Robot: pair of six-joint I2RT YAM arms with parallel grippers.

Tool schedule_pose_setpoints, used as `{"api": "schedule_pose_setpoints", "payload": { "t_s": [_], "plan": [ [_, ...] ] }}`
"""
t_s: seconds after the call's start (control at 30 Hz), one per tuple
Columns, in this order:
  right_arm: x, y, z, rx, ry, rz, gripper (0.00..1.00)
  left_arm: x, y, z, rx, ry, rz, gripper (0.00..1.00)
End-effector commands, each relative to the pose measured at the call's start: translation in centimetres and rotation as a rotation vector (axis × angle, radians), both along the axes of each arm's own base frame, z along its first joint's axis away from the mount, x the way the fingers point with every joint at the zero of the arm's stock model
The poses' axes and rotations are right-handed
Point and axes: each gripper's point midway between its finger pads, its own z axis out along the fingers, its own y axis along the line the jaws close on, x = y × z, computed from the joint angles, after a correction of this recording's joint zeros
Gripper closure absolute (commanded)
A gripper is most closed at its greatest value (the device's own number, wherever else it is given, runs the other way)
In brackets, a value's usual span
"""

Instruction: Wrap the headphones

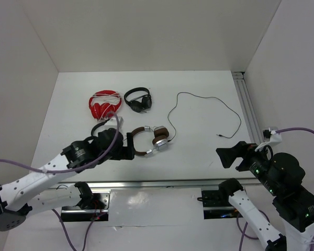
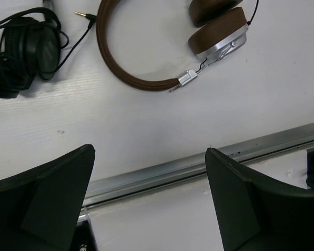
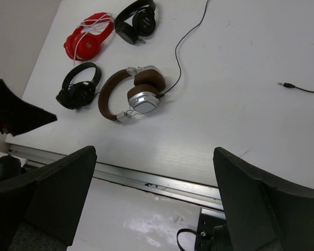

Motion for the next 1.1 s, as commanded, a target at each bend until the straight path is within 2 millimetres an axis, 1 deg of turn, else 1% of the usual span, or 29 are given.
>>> {"api": "schedule_pose_setpoints", "payload": {
  "t_s": [0.0,0.03,0.07,0.1,0.13,0.17,0.2,0.27,0.3,0.33,0.4,0.5,0.53,0.57,0.6,0.67,0.7,0.73,0.83,0.87,0.9,0.93,0.97,1.0,1.03,1.07],
  "plan": [
    [0.3,0.7,1.0,0.030,-0.037,0.025,0.00,2.5,-3.4,-0.2,-0.047,-0.029,-0.019,0.00],
    [0.6,0.8,0.9,0.026,-0.027,0.024,0.00,3.2,-3.6,-0.6,-0.025,-0.022,-0.012,0.00],
    [0.5,1.0,0.9,0.029,-0.026,0.035,0.00,4.0,-3.9,-2.1,0.025,0.020,0.004,0.00],
    [0.4,0.9,1.2,0.032,-0.034,0.035,0.00,5.2,-3.6,-2.7,0.045,0.031,0.031,0.02],
    [0.4,1.1,0.9,0.027,-0.015,0.043,0.00,5.8,-3.4,-3.6,0.070,0.044,0.052,0.02],
    [0.3,1.0,1.2,0.030,-0.023,0.034,0.00,6.5,-3.4,-4.1,0.084,0.050,0.061,0.02],
    [0.2,0.9,0.9,0.027,-0.014,0.034,0.00,7.4,-3.2,-5.5,0.118,0.074,0.075,0.02],
    [-0.1,0.8,0.8,0.031,-0.025,0.034,0.00,8.6,-3.7,-6.4,0.115,0.079,0.070,0.03],
    [-0.2,0.7,0.6,0.027,-0.015,0.034,0.00,9.3,-3.1,-7.1,0.124,0.090,0.097,0.03],
    [-0.3,0.7,0.3,0.027,-0.013,0.034,0.00,9.7,-3.0,-8.4,0.140,0.121,0.104,0.03],
    [-0.4,0.7,0.1,0.027,-0.013,0.034,0.00,10.4,-2.9,-9.6,0.131,0.159,0.109,0.03],
    [-0.5,0.6,-0.2,0.023,-0.003,0.034,0.00,11.4,-3.1,-10.3,0.089,0.165,0.118,0.04],
    [-0.5,0.6,-0.2,0.023,-0.003,0.034,0.00,11.4,-3.4,-10.5,0.082,0.171,0.112,0.04],
    [-0.5,0.6,-0.2,0.023,-0.003,0.034,0.00,11.5,-3.0,-11.2,0.094,0.186,0.121,0.06],
    [-0.5,0.6,-0.2,0.023,-0.003,0.034,0.00,11.6,-3.3,-11.5,0.090,0.194,0.115,0.08],
    [-0.5,0.6,-0.2,0.023,-0.003,0.034,0.00,11.6,-3.5,-12.2,0.091,0.207,0.109,0.10],
    [-0.4,0.7,-0.5,0.020,0.005,0.034,0.00,11.5,-3.5,-13.0,0.101,0.228,0.117,0.12],
    [-0.4,0.8,-0.5,0.022,0.006,0.043,0.00,11.7,-3.6,-13.2,0.100,0.227,0.117,0.16],
    [-0.5,0.8,-0.8,0.022,0.008,0.043,0.00,11.2,-3.4,-14.5,0.113,0.263,0.137,0.23],
    [-0.6,0.8,-1.1,0.021,0.009,0.043,0.00,11.6,-3.1,-14.8,0.113,0.263,0.160,0.25],
    [-0.6,0.8,-1.1,0.021,0.009,0.043,0.00,11.6,-3.1,-14.8,0.113,0.263,0.160,0.25],
    [-0.6,0.8,-1.1,0.021,0.009,0.043,0.00,11.3,-2.9,-15.5,0.120,0.279,0.168,0.25],
    [-0.6,0.8,-1.1,0.021,0.009,0.043,0.00,11.0,-2.7,-15.8,0.127,0.288,0.168,0.28],
    [-0.6,0.8,-1.1,0.021,0.009,0.043,0.00,11.3,-2.7,-15.7,0.119,0.275,0.181,0.29],
    [-0.6,0.8,-1.1,0.021,0.009,0.043,0.00,11.0,-2.5,-16.0,0.126,0.283,0.182,0.29],
    [-0.7,0.7,-1.0,0.025,0.001,0.043,0.00,11.1,-2.6,-16.3,0.126,0.283,0.182,0.29]
  ]
}}
